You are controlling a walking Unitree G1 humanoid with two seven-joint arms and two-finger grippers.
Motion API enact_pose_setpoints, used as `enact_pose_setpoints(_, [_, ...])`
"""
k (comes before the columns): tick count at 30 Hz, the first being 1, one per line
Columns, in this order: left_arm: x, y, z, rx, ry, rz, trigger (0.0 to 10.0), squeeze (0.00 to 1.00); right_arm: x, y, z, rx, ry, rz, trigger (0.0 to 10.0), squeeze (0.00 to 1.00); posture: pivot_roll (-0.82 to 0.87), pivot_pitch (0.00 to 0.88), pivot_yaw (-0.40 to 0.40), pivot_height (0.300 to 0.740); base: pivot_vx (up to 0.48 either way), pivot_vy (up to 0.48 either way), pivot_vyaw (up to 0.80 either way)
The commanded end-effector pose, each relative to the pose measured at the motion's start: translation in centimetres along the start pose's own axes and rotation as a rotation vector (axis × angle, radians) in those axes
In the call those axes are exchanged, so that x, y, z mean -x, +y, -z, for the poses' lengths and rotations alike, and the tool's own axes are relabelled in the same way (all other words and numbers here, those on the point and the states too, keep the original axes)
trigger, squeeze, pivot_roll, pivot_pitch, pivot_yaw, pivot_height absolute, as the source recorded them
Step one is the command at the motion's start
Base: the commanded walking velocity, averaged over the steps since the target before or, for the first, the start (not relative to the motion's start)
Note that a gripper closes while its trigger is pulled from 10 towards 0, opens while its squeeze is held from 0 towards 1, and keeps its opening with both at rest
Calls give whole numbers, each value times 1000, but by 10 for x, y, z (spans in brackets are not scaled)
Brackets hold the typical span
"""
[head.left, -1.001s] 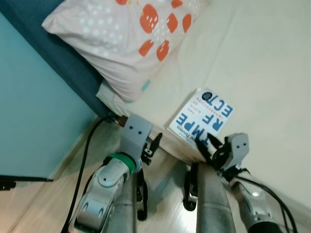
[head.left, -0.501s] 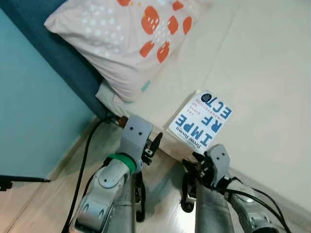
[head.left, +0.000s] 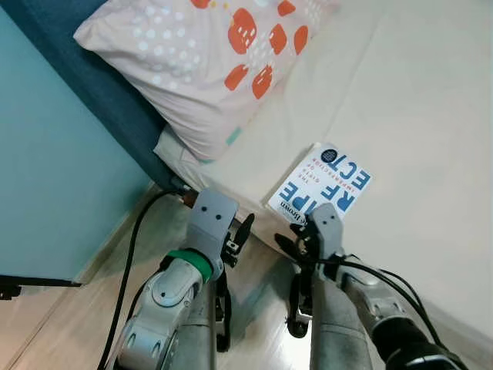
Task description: Clean up the room
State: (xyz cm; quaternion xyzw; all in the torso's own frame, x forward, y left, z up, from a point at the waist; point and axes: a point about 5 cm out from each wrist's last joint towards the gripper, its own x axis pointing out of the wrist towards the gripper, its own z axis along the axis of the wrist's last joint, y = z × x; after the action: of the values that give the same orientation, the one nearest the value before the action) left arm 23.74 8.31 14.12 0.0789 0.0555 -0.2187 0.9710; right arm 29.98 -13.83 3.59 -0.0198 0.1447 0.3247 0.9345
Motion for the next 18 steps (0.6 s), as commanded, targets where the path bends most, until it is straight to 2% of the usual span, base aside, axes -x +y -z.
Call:
enact_pose_setpoints(1, [4, 0, 4, 0, 27, -3, 10000, 0, 4, 7, 21, -22, 91, -26, 10000, 0, 167, 305, 120, 630, 0, 0, 0])
enact_pose_setpoints(9, [6, 0, 5, 3, 33, -11, 10000, 0, 9, -2, 26, 7, 133, 23, 10000, 0, 161, 316, 120, 630, 0, 0, 0])
enact_pose_setpoints(11, [6, -1, 6, 5, 37, -7, 10000, 0, 17, -16, 25, 31, 134, 90, 10000, 0, 156, 316, 125, 630, 0, 0, 0])
enact_pose_setpoints(12, [6, -1, 6, 5, 37, -7, 10000, 0, 17, -16, 25, 31, 134, 90, 10000, 0, 156, 316, 125, 630, 0, 0, 0])
enact_pose_setpoints(14, [6, -2, 5, 7, 40, -2, 10000, 0, 21, -27, 20, 40, 114, 138, 10000, 0, 155, 316, 129, 630, 0, 0, 0])
enact_pose_setpoints(18, [6, -2, 5, 6, 41, 2, 10000, 0, 22, -34, 14, 40, 93, 153, 10000, 0, 157, 316, 132, 630, 0, 0, 0])
